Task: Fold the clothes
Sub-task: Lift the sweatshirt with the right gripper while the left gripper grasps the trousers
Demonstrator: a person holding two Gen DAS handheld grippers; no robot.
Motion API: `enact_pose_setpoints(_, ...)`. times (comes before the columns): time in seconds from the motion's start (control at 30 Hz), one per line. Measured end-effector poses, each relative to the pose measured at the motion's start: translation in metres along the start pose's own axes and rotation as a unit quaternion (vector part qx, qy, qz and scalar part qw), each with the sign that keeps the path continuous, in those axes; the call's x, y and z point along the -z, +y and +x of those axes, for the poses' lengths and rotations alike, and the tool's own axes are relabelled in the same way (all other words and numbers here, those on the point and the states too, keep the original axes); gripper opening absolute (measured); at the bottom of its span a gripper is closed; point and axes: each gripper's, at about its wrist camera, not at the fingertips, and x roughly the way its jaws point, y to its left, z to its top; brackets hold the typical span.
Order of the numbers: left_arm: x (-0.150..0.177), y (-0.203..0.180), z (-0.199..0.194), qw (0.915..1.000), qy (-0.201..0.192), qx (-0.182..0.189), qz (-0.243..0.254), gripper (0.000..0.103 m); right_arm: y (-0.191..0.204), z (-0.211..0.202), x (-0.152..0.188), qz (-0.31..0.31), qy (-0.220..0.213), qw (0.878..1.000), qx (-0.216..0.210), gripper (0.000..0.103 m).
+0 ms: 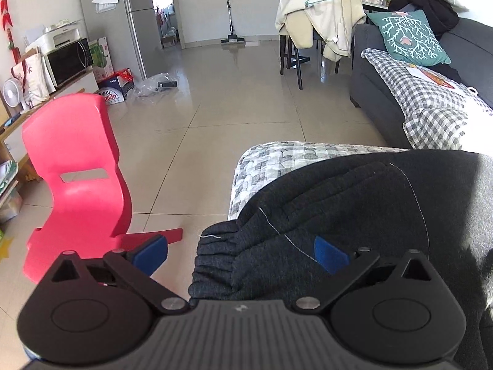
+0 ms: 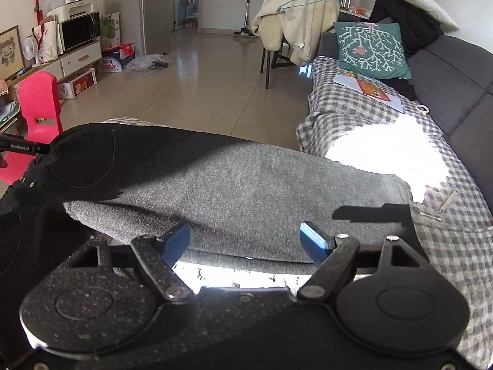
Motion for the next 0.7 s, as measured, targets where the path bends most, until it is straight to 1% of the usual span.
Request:
enact_pose_setpoints(0.07,-0.002,0.005,0.009,0.9996,-0.014,0.022,-0.008,0.101,0.002,0.009,-0.003,-0.003,0.002,1.000,-0.004,0.080)
enact_pose_setpoints(0.13,-0.004,0.007,0.018,0.9984,-0.028,0.048,-0.006,0.102,0.003,0.018,-0.006,-0.009,0.006,1.000,-0.011,0.080)
enact_pose_setpoints(0.2,-0.006,0.008,0.026,0.9973,-0.035,0.065,0.003,0.102,0.006,0.024,-0.010,-0.025,0.011,0.999,-0.022,0.080)
enact_pose_setpoints(0.27,-0.007,0.009,0.038,0.9966,-0.031,0.076,0.010,0.102,0.009,0.031,-0.016,-0.043,0.008,0.999,-0.033,0.080)
enact_pose_setpoints(0.33,-0.006,0.012,0.047,0.9951,-0.028,0.094,0.007,0.102,0.011,0.042,-0.027,-0.050,0.007,0.997,-0.058,0.080)
enact_pose_setpoints(0.4,-0.006,0.020,0.051,0.9934,-0.025,0.112,-0.002,0.102,0.012,0.053,-0.041,-0.055,0.007,0.995,-0.082,0.080)
enact_pose_setpoints(0.47,-0.006,0.031,0.054,0.9917,-0.014,0.127,-0.018,0.102,0.016,0.067,-0.056,-0.081,0.000,0.993,-0.090,0.080)
enact_pose_setpoints(0.57,-0.002,0.042,0.055,0.9902,-0.003,0.136,-0.034,0.102,0.026,0.092,-0.075,-0.128,-0.007,0.987,-0.101,0.080)
enact_pose_setpoints(0.63,-0.002,0.048,0.056,0.9898,0.003,0.135,-0.044,0.102,0.034,0.111,-0.085,-0.149,-0.001,0.983,-0.108,0.080)
enact_pose_setpoints(0.7,-0.001,0.055,0.056,0.9890,0.011,0.136,-0.057,0.102,0.044,0.134,-0.094,-0.169,0.006,0.978,-0.125,0.080)
